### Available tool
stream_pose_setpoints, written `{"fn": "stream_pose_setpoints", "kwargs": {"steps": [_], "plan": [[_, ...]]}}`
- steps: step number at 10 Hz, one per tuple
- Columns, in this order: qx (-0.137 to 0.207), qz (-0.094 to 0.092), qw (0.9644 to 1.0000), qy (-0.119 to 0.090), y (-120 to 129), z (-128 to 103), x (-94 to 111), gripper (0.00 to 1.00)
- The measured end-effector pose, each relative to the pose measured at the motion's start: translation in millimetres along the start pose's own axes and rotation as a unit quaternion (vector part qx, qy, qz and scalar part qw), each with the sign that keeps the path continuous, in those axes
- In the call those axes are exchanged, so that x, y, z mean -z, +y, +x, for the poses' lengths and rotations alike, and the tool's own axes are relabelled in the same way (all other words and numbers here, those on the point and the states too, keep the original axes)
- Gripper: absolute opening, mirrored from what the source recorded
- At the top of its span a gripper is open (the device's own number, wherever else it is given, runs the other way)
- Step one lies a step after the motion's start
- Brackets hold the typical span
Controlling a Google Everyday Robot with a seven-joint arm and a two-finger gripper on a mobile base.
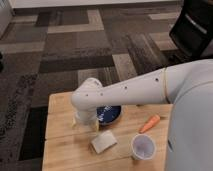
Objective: Push the ceramic bowl across the table
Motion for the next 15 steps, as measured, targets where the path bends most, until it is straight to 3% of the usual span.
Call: {"fn": "stream_pose_setpoints", "kwargs": {"steps": [4,9,15], "plan": [[-0.004,-0.003,1.0000,0.006,-19,-10,-6,0.65],[-0.031,0.007,0.9994,0.011,-49,-8,-11,0.65],[-0.025,0.021,0.9994,0.007,-58,-24,-11,0.65]]}}
